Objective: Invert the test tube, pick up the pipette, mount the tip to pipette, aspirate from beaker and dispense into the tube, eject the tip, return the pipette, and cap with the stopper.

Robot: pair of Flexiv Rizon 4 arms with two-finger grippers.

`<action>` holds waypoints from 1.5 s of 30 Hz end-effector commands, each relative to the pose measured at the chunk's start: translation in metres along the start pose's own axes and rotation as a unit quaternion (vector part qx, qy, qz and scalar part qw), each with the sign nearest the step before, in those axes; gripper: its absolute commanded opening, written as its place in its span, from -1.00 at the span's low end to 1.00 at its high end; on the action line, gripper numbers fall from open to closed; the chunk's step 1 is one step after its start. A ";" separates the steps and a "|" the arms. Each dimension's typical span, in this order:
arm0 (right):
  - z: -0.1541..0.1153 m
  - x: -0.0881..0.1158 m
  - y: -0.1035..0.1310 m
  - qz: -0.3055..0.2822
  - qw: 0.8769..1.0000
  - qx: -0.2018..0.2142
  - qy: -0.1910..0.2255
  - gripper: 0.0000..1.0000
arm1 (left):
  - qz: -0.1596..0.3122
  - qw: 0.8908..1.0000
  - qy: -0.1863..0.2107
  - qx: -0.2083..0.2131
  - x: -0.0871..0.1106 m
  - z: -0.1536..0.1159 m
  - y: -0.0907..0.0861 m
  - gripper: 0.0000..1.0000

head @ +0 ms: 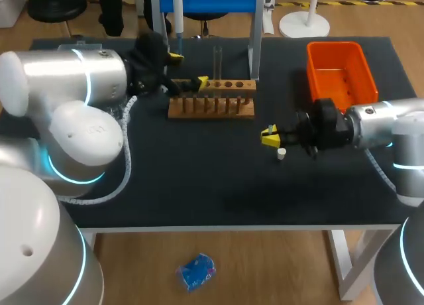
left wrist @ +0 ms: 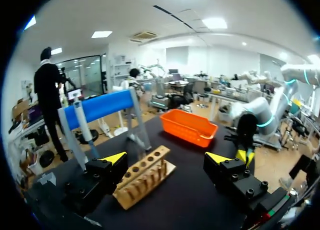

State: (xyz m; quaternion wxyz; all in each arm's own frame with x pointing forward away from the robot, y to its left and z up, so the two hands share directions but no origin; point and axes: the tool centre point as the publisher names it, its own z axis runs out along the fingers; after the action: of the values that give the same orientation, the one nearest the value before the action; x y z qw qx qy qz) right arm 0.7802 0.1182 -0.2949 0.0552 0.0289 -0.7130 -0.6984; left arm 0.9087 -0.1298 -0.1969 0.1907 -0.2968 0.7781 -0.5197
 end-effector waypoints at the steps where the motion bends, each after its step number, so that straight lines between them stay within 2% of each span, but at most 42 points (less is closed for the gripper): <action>1: -0.001 0.000 0.000 0.000 1.000 0.000 0.000 -1.00 | -0.021 0.998 -0.046 0.022 -0.017 0.021 0.001 1.00; 6: -0.001 0.000 0.000 0.000 1.000 0.000 0.000 -1.00 | -0.047 0.997 -0.065 0.021 -0.047 0.041 -0.008 1.00; 14: -0.001 0.000 0.000 0.000 1.000 0.000 0.000 -1.00 | -0.076 0.990 -0.118 0.022 -0.094 0.074 -0.027 1.00; 33: -0.001 0.000 0.000 0.000 1.000 0.000 0.000 -1.00 | -0.075 0.989 -0.125 0.024 -0.094 0.075 -0.027 1.00; 34: -0.001 0.000 0.000 0.000 1.000 0.000 0.000 -1.00 | -0.060 0.985 -0.162 0.016 -0.098 0.079 -0.026 1.00; 36: -0.001 0.000 0.000 0.000 1.000 0.000 0.000 -1.00 | -0.072 0.983 -0.168 0.030 -0.106 0.081 -0.027 1.00; 39: -0.001 0.000 0.000 0.000 1.000 0.000 0.000 -1.00 | -0.068 0.976 -0.202 0.038 -0.122 0.084 -0.028 1.00; 45: -0.001 0.000 0.000 0.000 1.000 0.000 0.000 -1.00 | -0.071 0.973 -0.216 0.044 -0.143 0.096 -0.029 1.00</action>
State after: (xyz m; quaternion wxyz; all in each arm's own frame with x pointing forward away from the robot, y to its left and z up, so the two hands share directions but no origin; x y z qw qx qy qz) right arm 0.7803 0.1182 -0.2950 0.0554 0.0290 -0.7130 -0.6984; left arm 1.0669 -0.1015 -0.1984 0.3142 -0.4413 0.6828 -0.4902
